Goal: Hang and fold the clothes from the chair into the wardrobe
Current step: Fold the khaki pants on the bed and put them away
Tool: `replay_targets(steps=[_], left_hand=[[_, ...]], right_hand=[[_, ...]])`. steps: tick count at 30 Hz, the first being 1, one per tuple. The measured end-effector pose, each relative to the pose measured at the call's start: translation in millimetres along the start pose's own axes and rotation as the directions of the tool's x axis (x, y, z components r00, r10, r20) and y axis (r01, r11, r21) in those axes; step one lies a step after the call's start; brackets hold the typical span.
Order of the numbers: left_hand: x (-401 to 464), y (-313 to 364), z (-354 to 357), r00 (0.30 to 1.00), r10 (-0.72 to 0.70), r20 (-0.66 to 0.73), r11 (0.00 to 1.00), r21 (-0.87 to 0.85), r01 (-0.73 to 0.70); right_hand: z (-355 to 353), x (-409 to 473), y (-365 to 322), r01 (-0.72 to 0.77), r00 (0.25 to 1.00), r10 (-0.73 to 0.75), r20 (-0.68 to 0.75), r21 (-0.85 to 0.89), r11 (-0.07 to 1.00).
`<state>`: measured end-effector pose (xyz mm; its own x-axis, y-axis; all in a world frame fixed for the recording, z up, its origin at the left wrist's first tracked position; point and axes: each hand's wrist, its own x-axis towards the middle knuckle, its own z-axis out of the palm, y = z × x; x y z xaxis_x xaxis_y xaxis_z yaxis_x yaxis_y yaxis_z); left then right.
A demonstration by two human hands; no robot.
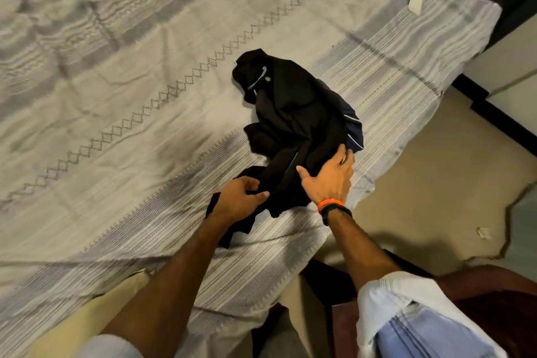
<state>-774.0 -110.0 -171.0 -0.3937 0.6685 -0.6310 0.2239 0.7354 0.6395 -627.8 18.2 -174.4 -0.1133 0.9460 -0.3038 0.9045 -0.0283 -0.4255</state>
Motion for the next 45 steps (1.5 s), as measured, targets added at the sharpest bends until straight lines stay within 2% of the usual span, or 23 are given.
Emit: replay_targets(steps=[2, 4, 7, 10, 12, 14, 16, 17, 20, 22, 24, 26, 28, 29, 31, 33, 36, 39, 43, 45], left_hand=[[1, 0, 3, 1.000, -0.018, 0.004, 1.000, 0.008, 0.018], [-1, -3, 5, 0.999, -0.035, 0.006, 0.999, 0.001, 0.035], [-4, -8, 4, 0.998, -0.067, 0.001, 0.997, -0.023, 0.067], [-9, -10, 3, 0.995, -0.098, -0.006, 0.993, -0.062, 0.097], [-15, -12, 0, 0.995, -0.097, -0.035, 0.994, -0.061, 0.095], [-25, -16, -5, 0.993, -0.084, -0.088, 0.996, -0.030, 0.082], [-35, -28, -12, 0.979, -0.129, -0.158, 0.992, -0.030, 0.126], [-43, -38, -17, 0.967, -0.170, -0.188, 0.985, -0.034, 0.166], [-58, -69, -26, 0.938, -0.278, -0.206, 0.960, -0.052, 0.273], [-64, -86, -29, 0.927, -0.334, -0.170, 0.940, -0.126, 0.316], [-66, -105, -29, 0.936, -0.334, -0.116, 0.934, -0.176, 0.311], [-61, -127, -24, 0.944, -0.317, -0.094, 0.927, -0.241, 0.287], [-76, -120, -28, 0.944, -0.316, -0.097, 0.917, -0.287, 0.278], [-85, -118, -30, 0.940, -0.326, -0.103, 0.908, -0.309, 0.282], [-94, -119, -33, 0.931, -0.345, -0.118, 0.897, -0.335, 0.290], [-105, -130, -37, 0.921, -0.363, -0.139, 0.882, -0.371, 0.291], [-125, -151, -45, 0.899, -0.404, -0.166, 0.834, -0.470, 0.288], [-155, -182, -58, 0.871, -0.442, -0.215, 0.806, -0.520, 0.281], [-198, -239, -71, 0.803, -0.530, -0.271, 0.761, -0.570, 0.310], [-219, -276, -71, 0.741, -0.605, -0.291, 0.724, -0.590, 0.358]], right_hand=[[4, 16, 2, -0.142, 0.980, 0.128, 0.155, 0.081, 0.987], [4, 21, 4, -0.170, 0.961, 0.145, 0.237, 0.086, 0.982], [-2, 13, 5, -0.092, 0.986, 0.070, 0.153, 0.144, 0.985], [-7, -7, 1, -0.035, 0.977, -0.035, 0.208, 0.323, 0.946], [-8, -25, -7, 0.048, 0.935, -0.188, 0.301, 0.418, 0.907], [-6, -42, -17, 0.065, 0.837, -0.316, 0.446, 0.493, 0.868], [-3, -57, -26, 0.116, 0.708, -0.394, 0.586, 0.455, 0.883], [0, -66, -29, 0.181, 0.668, -0.397, 0.629, 0.380, 0.907], [28, -83, -27, 0.372, 0.648, -0.331, 0.686, 0.095, 0.923], [47, -94, -20, 0.375, 0.633, -0.241, 0.736, -0.019, 0.927], [58, -105, -15, 0.337, 0.605, -0.199, 0.771, -0.021, 0.941], [60, -112, -14, 0.321, 0.658, -0.239, 0.714, 0.021, 0.947], [59, -124, -16, 0.375, 0.784, -0.372, 0.496, 0.098, 0.922], [58, -132, -19, 0.424, 0.813, -0.450, 0.370, 0.154, 0.892], [56, -143, -27, 0.505, 0.808, -0.556, 0.194, 0.258, 0.824], [58, -157, -38, 0.579, 0.759, -0.634, 0.150, 0.291, 0.762], [70, -179, -53, 0.628, 0.695, -0.689, 0.208, 0.292, 0.721], [94, -210, -65, 0.595, 0.640, -0.650, 0.409, 0.272, 0.756], [127, -252, -74, 0.503, 0.606, -0.505, 0.615, 0.195, 0.842], [148, -274, -74, 0.443, 0.600, -0.414, 0.685, 0.146, 0.885]])
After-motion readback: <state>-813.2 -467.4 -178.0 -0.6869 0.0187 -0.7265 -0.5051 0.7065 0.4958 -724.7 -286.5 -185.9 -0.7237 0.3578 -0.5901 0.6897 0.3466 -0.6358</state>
